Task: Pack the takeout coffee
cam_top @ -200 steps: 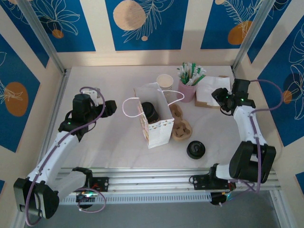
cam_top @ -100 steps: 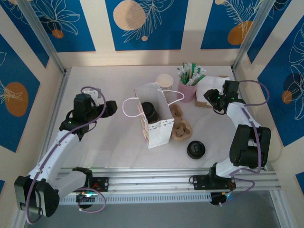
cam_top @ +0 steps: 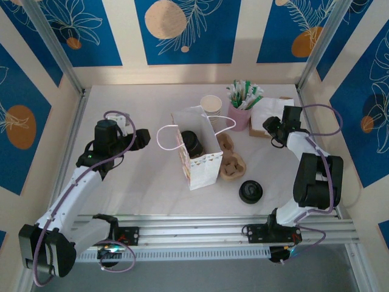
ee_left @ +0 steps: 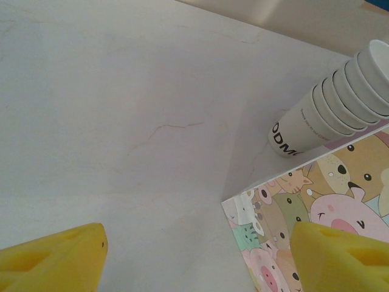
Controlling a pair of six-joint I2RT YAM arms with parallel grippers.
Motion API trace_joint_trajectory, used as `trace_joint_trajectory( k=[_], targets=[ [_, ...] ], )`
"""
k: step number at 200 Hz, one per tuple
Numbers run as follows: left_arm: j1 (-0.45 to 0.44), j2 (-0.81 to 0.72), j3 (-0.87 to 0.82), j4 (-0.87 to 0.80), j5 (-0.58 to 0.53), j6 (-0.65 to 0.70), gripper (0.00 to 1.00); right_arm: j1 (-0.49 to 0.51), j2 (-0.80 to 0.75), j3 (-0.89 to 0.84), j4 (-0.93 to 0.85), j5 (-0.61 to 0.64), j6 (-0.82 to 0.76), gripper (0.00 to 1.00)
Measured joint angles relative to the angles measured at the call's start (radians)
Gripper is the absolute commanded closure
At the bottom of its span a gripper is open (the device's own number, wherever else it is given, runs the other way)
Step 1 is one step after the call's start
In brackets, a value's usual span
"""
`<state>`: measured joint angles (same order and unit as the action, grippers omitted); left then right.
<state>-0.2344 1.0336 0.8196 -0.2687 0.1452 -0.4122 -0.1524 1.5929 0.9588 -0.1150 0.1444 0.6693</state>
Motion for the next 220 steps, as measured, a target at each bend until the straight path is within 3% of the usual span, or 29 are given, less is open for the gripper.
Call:
trace_joint_trajectory(
  k=[64, 150, 220],
  targets=[
    [0.000, 0.011, 0.000, 0.000, 0.018, -0.005, 0.21, -0.028, 0.034, -0.062, 0.130, -0.034, 0.005, 0.46],
    [-0.002, 0.011, 0.000, 0.000, 0.020, -0.008, 0.20, -0.044, 0.145, -0.061, 0.225, -0.180, 0.092, 0.46],
    [-0.002, 0.026, 0.000, 0.000, 0.032, -0.009, 0.20, -0.043, 0.146, -0.056, 0.254, -0.195, 0.109, 0.54]
  ],
)
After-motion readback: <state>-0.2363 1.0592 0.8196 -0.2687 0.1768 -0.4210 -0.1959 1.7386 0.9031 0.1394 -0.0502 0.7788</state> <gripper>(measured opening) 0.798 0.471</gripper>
